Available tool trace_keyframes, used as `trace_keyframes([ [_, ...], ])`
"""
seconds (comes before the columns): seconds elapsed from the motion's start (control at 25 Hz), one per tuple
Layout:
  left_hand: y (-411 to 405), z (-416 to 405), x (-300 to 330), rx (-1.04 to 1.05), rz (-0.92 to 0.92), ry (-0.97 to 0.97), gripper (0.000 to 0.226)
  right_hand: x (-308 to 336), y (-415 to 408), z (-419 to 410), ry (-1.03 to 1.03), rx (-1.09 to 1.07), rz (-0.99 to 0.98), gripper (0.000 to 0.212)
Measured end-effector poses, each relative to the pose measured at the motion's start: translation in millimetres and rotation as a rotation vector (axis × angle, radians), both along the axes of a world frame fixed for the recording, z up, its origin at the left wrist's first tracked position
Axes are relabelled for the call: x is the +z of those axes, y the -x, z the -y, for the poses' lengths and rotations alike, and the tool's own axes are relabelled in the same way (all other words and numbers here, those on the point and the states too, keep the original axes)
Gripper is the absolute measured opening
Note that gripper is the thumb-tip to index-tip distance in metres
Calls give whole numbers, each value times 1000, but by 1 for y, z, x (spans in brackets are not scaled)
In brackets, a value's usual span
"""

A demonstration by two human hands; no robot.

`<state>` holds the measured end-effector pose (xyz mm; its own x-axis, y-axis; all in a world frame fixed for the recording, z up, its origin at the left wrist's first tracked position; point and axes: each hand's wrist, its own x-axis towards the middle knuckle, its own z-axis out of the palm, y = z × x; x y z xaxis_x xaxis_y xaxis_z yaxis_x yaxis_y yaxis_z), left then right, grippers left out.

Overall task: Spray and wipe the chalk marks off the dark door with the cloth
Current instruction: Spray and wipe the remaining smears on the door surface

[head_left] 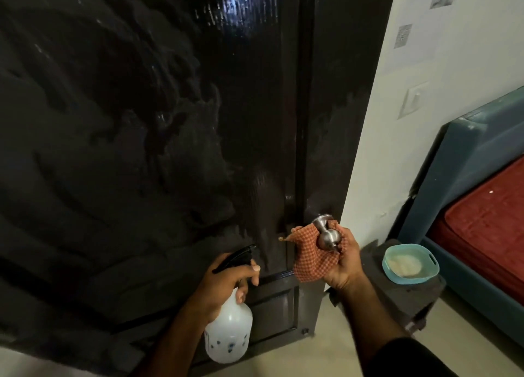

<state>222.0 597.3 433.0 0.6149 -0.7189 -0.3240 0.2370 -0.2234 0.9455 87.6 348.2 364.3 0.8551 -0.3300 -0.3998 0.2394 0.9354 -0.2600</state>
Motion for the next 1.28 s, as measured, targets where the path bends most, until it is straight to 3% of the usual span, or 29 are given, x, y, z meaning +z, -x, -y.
trace_keyframes([
  [0.08, 2, 4, 1, 2, 8, 4, 25, 22, 6, 16, 171, 49, -180, 63],
  [0.16, 6, 11, 1, -11, 10, 31, 11, 48, 11, 27, 473, 151, -438, 52],
  [0.24, 10, 17, 0, -10, 3, 38, 5, 63, 6, 28, 889, 216, -774, 41],
  [0.36, 13, 25, -2, -21, 2, 40, 8, 62, -13, 2, 1701, 205, -1303, 37],
  [0.44, 13, 26, -3, -36, -7, 60, 16, 49, -23, -25, 2107, 168, -1528, 37],
  [0.56, 6, 22, -3, -44, -16, 75, 24, 40, -24, -59, 2400, 416, -1735, 66],
  [0.68, -4, 17, -3, -36, 4, 63, 18, 36, -16, -66, 2517, 526, -1726, 74],
  [0.8, -10, 14, -1, -26, 30, 51, 5, 41, -19, -66, 2474, 630, -1734, 74],
  [0.96, -10, 8, 3, -12, 15, 46, 9, 56, -33, -32, 2176, 335, -1637, 60],
  [1.04, -9, 3, 3, 0, 11, 40, 16, 59, -32, 2, 1812, 202, -1409, 53],
  [1.16, -11, -8, 1, 20, 6, 41, 35, 58, -25, 37, 1065, 95, -876, 48],
  [1.28, -16, -15, -4, 13, 7, 10, 39, 34, -18, 31, 471, 46, -337, 44],
])
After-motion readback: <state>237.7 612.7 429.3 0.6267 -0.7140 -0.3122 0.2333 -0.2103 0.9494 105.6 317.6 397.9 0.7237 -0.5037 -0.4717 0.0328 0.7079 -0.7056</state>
